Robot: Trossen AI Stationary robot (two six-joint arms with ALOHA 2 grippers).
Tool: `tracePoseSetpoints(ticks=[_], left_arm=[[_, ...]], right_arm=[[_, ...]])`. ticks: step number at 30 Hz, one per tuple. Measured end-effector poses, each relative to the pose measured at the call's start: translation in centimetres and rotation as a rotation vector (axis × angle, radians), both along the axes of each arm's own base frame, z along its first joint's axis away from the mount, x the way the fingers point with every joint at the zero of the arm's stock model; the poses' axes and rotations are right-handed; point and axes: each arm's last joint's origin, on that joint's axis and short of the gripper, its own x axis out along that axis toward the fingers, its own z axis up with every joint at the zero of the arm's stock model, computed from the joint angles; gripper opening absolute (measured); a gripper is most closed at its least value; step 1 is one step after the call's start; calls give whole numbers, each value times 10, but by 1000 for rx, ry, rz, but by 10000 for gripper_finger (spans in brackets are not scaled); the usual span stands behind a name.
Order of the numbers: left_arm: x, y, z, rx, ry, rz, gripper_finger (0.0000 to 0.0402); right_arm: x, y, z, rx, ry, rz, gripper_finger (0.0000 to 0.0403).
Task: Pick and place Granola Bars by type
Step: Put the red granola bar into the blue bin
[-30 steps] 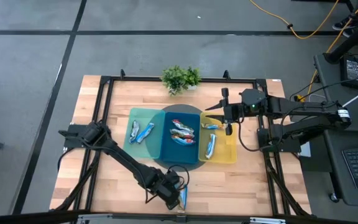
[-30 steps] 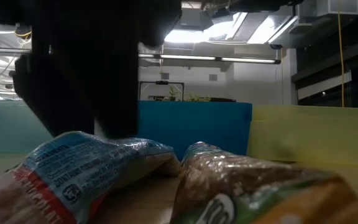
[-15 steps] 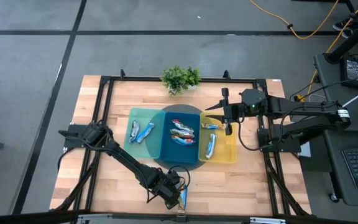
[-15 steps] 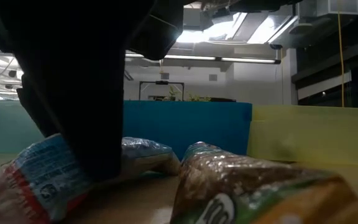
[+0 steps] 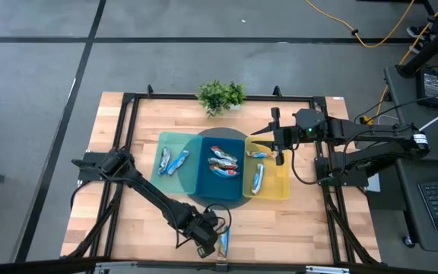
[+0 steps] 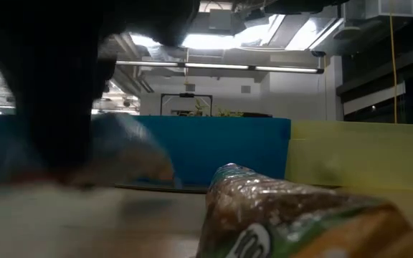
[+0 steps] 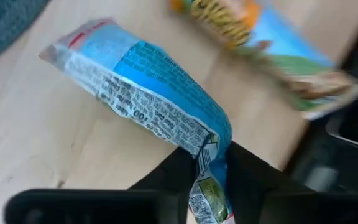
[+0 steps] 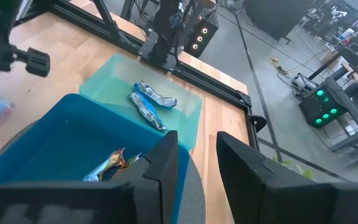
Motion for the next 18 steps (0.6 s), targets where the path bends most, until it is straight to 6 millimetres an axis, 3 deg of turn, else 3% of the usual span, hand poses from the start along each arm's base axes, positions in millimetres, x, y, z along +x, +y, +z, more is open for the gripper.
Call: tracePoseSetpoints(ticks=[4,9,14,18], left_arm=[[-4,3,26,-28,-58,-30,48],[-17,10,80,4,-243,-74,33],[-35,30,129,97,-398,-33,28],[-45,48,147,177,-426,27,27]], right_arm=[[0,0,0,-1,0,0,115],[0,0,0,-1,1,0,115],[0,0,-1,-1,7,0,115],[0,0,-1,2,9,-1,115]])
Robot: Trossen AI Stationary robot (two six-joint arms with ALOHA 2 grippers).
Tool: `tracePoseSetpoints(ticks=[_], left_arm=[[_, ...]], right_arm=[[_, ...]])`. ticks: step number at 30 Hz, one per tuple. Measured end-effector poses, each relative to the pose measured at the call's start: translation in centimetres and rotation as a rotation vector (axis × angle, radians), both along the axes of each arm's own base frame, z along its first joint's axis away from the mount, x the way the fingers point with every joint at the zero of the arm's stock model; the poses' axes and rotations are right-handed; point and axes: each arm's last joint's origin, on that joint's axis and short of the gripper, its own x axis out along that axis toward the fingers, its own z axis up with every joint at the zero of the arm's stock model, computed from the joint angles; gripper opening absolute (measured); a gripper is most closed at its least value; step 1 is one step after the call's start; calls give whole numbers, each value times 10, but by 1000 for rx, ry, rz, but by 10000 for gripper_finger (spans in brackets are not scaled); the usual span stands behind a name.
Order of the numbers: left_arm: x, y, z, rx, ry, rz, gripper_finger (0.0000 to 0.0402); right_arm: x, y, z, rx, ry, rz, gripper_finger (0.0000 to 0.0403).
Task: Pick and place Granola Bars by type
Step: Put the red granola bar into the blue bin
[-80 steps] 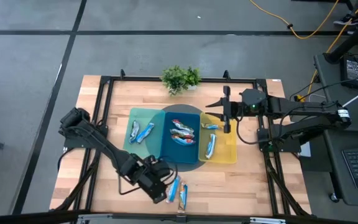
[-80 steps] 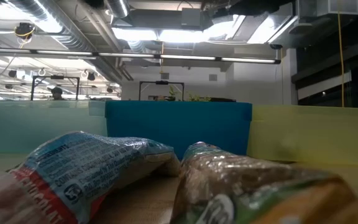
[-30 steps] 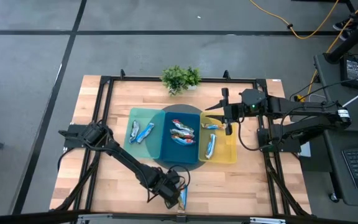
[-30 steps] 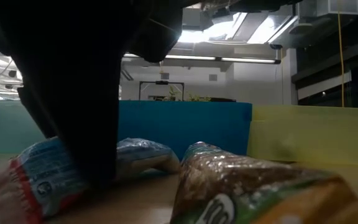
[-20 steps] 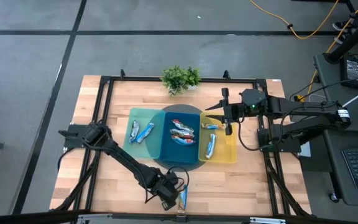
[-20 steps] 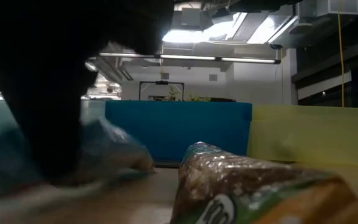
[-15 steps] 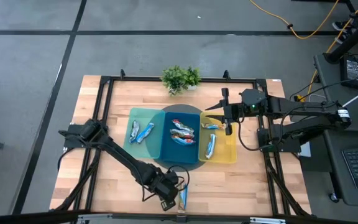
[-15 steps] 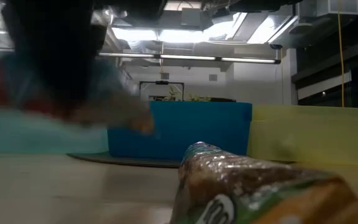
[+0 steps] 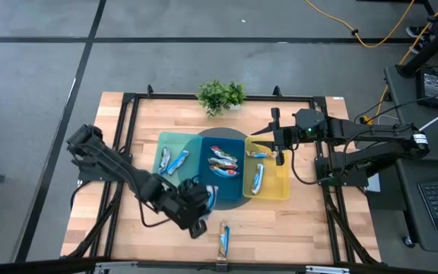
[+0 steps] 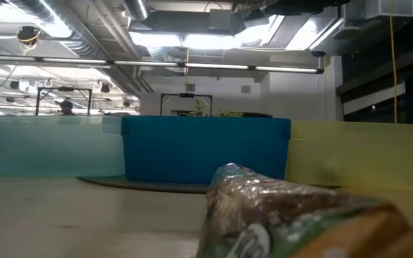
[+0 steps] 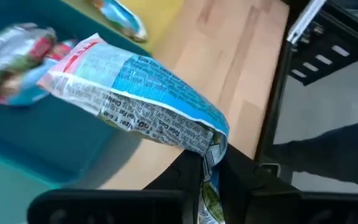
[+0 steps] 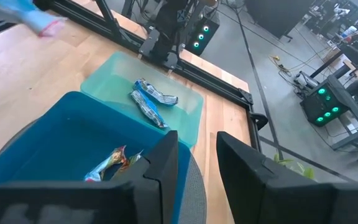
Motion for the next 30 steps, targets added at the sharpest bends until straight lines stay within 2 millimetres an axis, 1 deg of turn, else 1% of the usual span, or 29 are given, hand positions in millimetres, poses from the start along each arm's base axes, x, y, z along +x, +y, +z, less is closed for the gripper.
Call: tracePoseSetpoints(ticks=[3,14,24,27,30], left_arm=[[-2,9,5,19,1,5,27],[2,32,1,90,93,-21,27],[12,53,0,132,131,-147,27],[16,64,0,166,136,-189,27],[21,79,0,211,145,-219,27]], right_arm=[[0,0,0,1,2,0,115],[-1,0,-3,6,37,-1,115],[-1,0,-4,36,40,-13,115],[-1,0,-4,76,38,-27,115],[-1,0,-3,130,31,-47,115]])
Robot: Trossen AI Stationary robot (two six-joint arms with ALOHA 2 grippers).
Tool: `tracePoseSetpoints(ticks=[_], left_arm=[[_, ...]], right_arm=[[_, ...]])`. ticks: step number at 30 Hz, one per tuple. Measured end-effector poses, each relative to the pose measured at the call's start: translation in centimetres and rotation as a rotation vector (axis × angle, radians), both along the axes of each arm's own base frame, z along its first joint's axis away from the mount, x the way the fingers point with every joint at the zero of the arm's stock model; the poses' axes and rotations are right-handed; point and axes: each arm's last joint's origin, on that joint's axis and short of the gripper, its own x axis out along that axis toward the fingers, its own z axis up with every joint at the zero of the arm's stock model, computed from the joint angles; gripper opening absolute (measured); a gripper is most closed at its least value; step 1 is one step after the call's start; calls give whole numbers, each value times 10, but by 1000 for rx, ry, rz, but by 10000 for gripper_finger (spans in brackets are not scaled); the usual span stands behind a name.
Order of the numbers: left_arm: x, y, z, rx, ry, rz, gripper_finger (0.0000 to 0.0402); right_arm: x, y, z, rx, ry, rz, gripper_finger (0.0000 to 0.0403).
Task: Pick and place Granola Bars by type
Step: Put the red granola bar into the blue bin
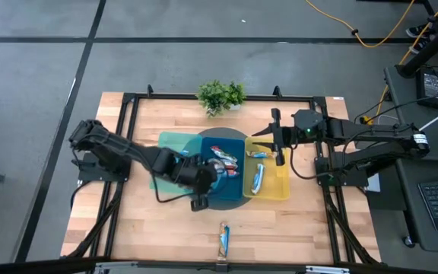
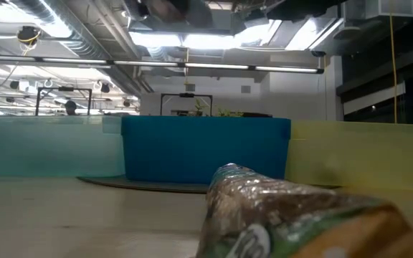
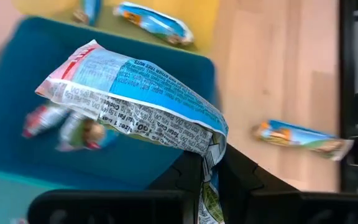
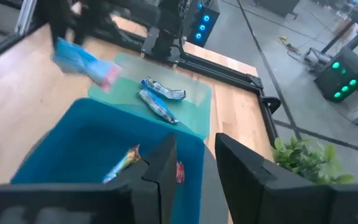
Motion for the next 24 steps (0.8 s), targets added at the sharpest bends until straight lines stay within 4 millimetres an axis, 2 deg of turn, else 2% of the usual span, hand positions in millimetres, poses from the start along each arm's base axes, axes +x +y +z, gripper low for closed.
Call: tracePoseSetpoints(ticks=[5,9,14,24], left_arm=[[6,30,-1,70,26,-13,27],[6,45,-3,86,61,12,27],[6,50,-5,143,94,-45,27],[21,54,-37,365,228,-114,27]], right_arm=[[0,0,1,51,-11,-20,115],[0,0,1,63,-13,-25,115],[0,0,1,74,-12,-29,115],[0,0,0,73,-8,-28,115]])
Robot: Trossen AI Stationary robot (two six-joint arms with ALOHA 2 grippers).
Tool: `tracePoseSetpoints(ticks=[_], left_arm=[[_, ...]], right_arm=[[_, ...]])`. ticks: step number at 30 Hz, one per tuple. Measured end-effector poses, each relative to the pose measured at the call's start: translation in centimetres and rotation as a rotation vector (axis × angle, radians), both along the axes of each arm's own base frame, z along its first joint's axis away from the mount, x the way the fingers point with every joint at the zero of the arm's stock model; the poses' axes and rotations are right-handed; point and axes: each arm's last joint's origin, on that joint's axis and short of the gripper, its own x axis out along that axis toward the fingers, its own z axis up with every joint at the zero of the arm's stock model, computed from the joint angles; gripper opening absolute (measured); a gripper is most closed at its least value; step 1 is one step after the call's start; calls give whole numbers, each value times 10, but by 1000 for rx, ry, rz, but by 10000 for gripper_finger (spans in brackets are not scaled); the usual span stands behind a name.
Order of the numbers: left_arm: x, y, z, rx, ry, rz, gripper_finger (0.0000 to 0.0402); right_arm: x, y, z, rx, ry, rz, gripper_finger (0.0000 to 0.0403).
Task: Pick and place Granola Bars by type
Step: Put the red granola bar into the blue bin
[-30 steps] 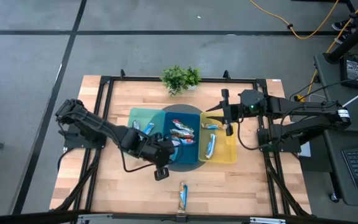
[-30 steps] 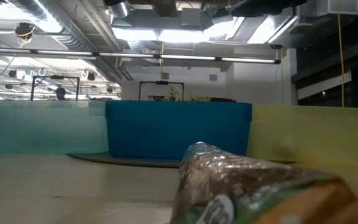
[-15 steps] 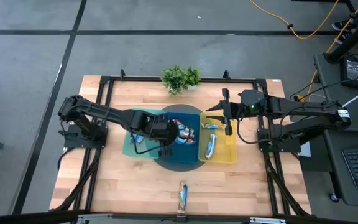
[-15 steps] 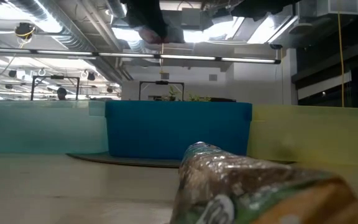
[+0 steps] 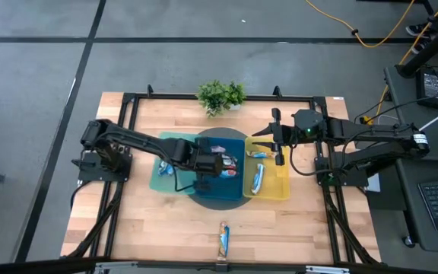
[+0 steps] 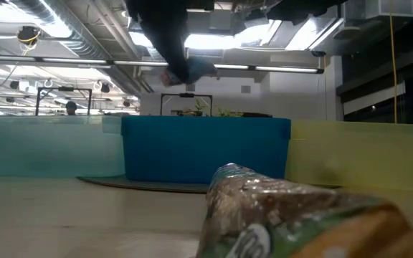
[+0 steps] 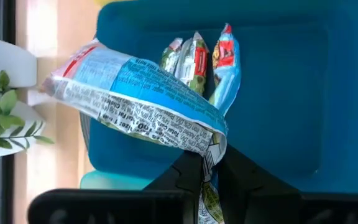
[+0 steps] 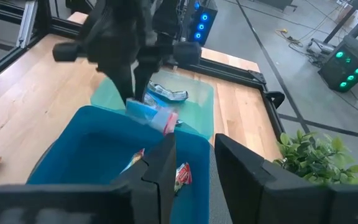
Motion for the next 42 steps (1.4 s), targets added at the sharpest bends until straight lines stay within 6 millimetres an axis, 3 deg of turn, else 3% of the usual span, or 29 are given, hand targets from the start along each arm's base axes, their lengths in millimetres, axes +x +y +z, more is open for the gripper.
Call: tracePoseSetpoints(ticks=[10,22,35,42], left_arm=[[21,5,-33,37,55,-16,27],[43,2,-53,-19,-2,-75,27],[50,-15,-90,-28,120,-205,27],[51,-11,-92,-52,124,-193,28]], right_arm=[[0,0,0,1,4,-1,115],[-1,0,-2,3,25,-1,115],[-3,0,-6,27,68,-9,115],[-3,0,-6,26,70,-8,115]])
